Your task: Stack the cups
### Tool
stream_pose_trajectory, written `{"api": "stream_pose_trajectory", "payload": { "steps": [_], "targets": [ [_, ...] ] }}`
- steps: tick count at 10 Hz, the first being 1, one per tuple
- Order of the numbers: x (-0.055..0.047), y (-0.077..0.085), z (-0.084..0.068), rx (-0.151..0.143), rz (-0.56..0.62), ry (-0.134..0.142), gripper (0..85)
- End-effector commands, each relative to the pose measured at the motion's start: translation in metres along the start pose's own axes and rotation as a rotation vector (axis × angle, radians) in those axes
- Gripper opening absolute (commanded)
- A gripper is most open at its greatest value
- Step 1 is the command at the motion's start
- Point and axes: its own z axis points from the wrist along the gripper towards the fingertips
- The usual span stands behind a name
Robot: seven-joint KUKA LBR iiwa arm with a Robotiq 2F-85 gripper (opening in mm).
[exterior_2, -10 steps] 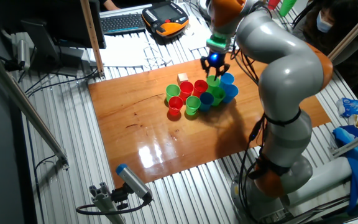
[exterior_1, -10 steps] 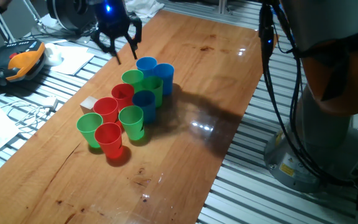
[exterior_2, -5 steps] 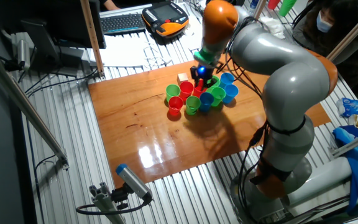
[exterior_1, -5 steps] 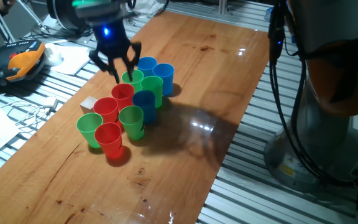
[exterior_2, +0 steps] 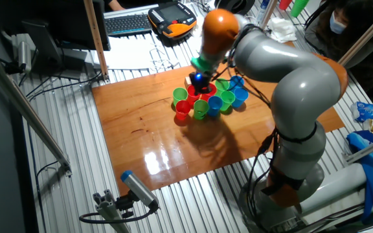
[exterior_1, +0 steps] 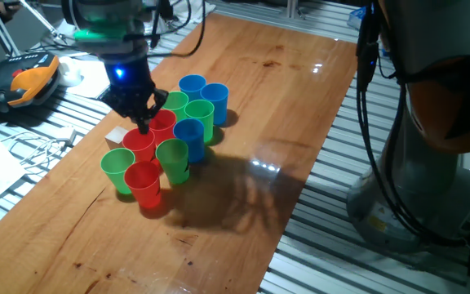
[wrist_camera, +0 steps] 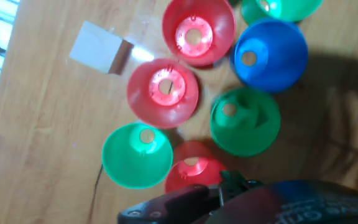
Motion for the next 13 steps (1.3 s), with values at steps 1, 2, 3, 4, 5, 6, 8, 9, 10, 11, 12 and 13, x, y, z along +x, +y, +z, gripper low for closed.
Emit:
{"api": "stream_pose_trajectory", "payload": {
  "steps": [1,2,3,4,5,6,8,9,10,11,12,13],
  "targets": [
    [-0.0014,-0.0014,0.0004,-0.039,0.346,0.011,0.0],
    [-0.0014,-0.0014,0.0004,-0.042,0.337,0.039,0.0],
    [-0.0014,-0.0014,0.0004,-0.039,0.302,0.059,0.0],
    [-0.0014,-0.0014,0.0004,-0.001,0.244,0.06,0.0],
    [-0.0014,-0.0014,0.0004,0.031,0.195,0.055,0.0],
    [-0.0014,-0.0014,0.0004,0.034,0.106,0.088,0.0],
    [-0.0014,-0.0014,0.0004,0.093,-0.082,0.084,0.0],
    [-0.0014,-0.0014,0.0004,0.093,-0.077,0.076,0.0],
    [-0.0014,-0.0014,0.0004,0.076,-0.013,0.066,0.0],
    [-0.0014,-0.0014,0.0004,0.053,0.041,0.082,0.0],
    [-0.0014,-0.0014,0.0004,0.04,0.094,0.085,0.0],
    [-0.0006,0.0035,0.0023,0.021,0.161,0.08,17.0]
  ]
}}
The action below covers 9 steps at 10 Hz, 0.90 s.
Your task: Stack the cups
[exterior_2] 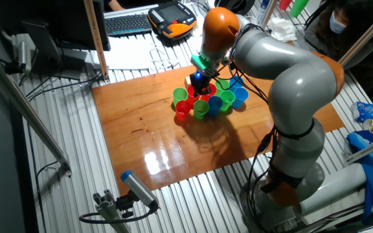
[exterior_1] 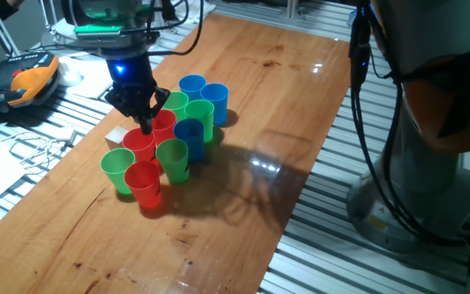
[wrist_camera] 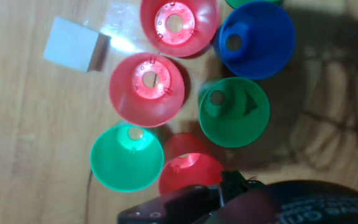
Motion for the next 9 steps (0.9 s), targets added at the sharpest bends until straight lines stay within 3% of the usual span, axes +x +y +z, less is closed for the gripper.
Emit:
{"api": "stream_pose_trajectory", "payload": {
  "steps": [1,2,4,7,8,9],
  "targets": [
    [0.002,0.006,0.004,-0.035,0.132,0.018,34.0],
    [0.004,0.011,0.009,-0.048,0.175,0.017,34.0],
    [0.008,0.02,0.021,-0.06,0.224,-0.017,34.0],
    [0.007,0.031,0.033,-0.084,0.295,-0.031,34.0],
    [0.01,0.034,0.04,-0.089,0.313,-0.049,34.0],
    [0.014,0.035,0.047,-0.089,0.321,-0.072,51.0]
  ]
}}
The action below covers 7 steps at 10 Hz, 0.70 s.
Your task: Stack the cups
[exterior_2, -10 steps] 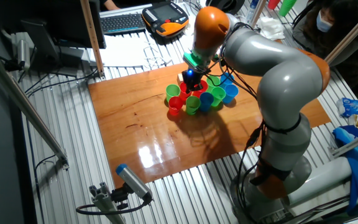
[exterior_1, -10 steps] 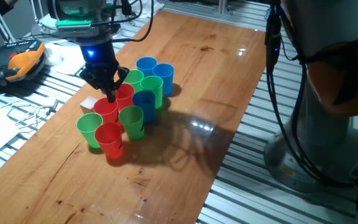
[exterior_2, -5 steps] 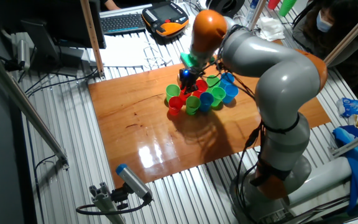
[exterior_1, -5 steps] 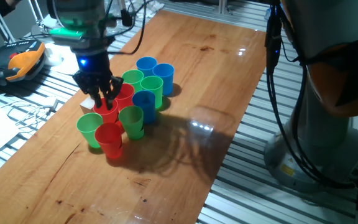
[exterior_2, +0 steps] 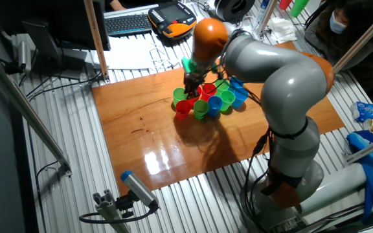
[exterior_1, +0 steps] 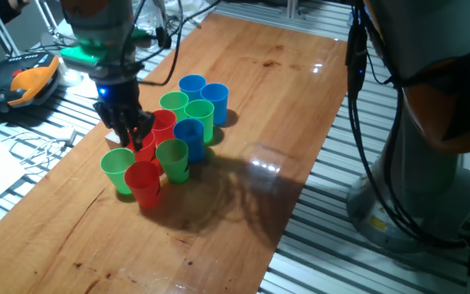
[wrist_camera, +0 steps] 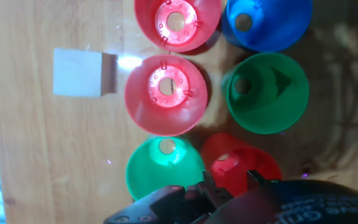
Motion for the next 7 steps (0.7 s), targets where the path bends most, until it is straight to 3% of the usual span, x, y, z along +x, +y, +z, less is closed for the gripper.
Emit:
{"api": "stream_pose_trajectory", "payload": {
  "steps": [1,7],
  "targets": [
    [0.003,0.0,0.004,-0.001,0.012,-0.004,51.0],
    [0.01,0.006,0.029,-0.012,0.017,-0.04,51.0]
  ]
}}
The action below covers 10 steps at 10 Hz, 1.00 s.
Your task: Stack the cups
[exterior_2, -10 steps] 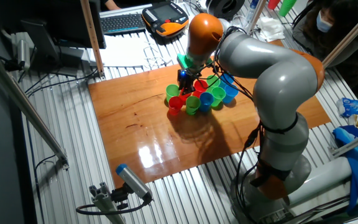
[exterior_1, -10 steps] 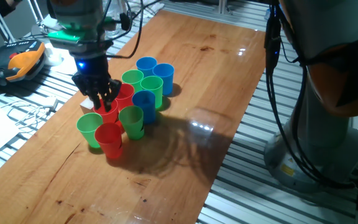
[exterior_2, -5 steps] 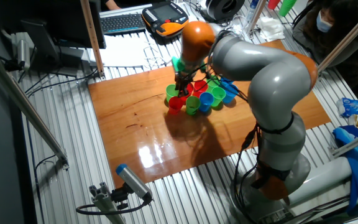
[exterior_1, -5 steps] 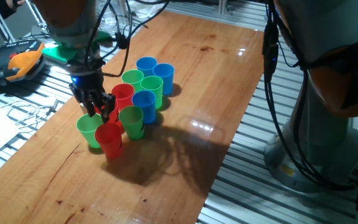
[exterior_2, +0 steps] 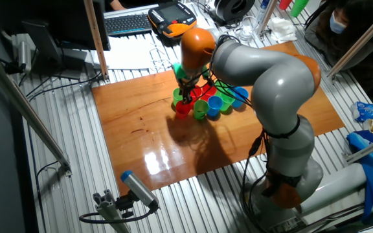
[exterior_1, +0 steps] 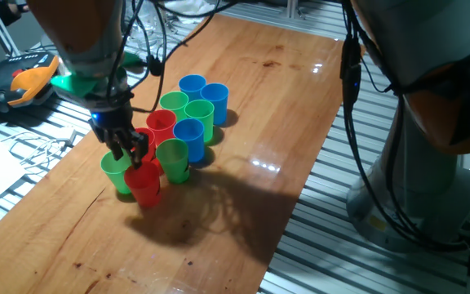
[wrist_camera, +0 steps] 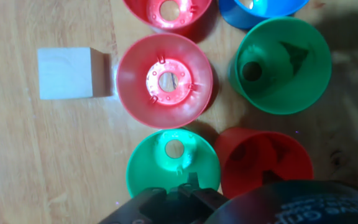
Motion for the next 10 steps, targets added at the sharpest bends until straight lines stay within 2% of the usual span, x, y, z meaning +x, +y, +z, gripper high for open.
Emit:
{"api": "stream_pose_trajectory", "payload": {
  "steps": [1,3,7,10],
  "targets": [
    [0.0,0.0,0.002,0.0,-0.006,-0.002,51.0],
    [-0.002,0.002,0.007,0.002,-0.018,-0.007,51.0],
    [0.0,0.006,0.023,-0.016,-0.032,-0.011,51.0],
    [-0.003,0.001,0.038,-0.03,-0.09,-0.014,51.0]
  ]
}}
